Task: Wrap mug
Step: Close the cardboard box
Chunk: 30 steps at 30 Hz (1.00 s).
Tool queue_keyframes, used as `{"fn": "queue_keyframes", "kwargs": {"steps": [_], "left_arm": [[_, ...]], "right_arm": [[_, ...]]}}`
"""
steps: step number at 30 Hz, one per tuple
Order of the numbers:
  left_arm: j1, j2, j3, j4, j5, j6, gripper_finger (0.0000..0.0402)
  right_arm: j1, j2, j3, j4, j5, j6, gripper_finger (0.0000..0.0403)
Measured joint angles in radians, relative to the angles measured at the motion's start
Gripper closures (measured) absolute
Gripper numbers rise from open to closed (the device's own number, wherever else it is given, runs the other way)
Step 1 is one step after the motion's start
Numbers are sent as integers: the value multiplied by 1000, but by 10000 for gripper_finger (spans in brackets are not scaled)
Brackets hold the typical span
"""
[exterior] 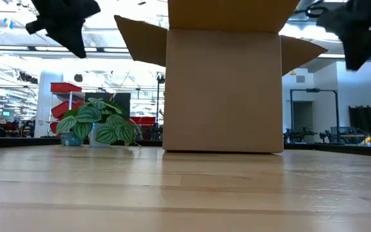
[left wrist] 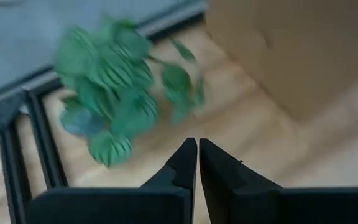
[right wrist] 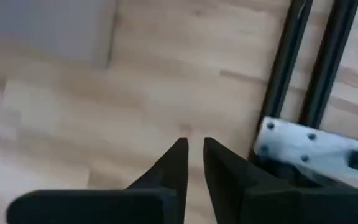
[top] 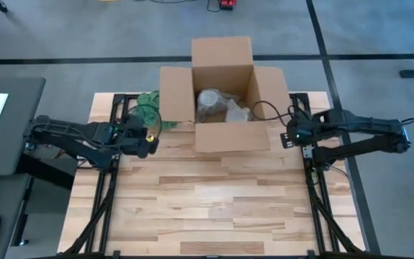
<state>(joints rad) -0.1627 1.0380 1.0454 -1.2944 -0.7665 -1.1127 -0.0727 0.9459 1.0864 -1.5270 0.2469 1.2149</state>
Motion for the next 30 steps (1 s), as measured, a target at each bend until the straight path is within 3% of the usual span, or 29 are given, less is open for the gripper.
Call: {"fn": "queue_keyframes", "kwargs": {"steps": [4, 8, 12, 17, 19, 23, 27, 30], "left_arm": [[47, -39, -57, 107, -120, 20, 402], [85, -66, -66, 218, -207, 150, 402], [113, -86, -39, 395, -256, 364, 402], [146, -105, -28, 756, -259, 712, 402], [169, -106, -27, 886, -235, 819, 402], [237, -69, -25, 1037, -65, 879, 402], [275, 2, -20, 1071, 53, 880, 402], [261, 32, 84, 998, 64, 832, 402]], "right_arm": [[1, -74, -155, 169, 117, 66, 381], [0, -133, -235, 352, 239, 65, 400], [1, -190, -231, 475, 357, -15, 401], [1, -253, -188, 634, 438, -248, 402], [0, -268, -176, 710, 438, -357, 403], [0, -274, -157, 865, 431, -535, 403], [-2, -253, -155, 1007, 369, -654, 403], [-2, -223, -155, 1067, 293, -689, 403]]}}
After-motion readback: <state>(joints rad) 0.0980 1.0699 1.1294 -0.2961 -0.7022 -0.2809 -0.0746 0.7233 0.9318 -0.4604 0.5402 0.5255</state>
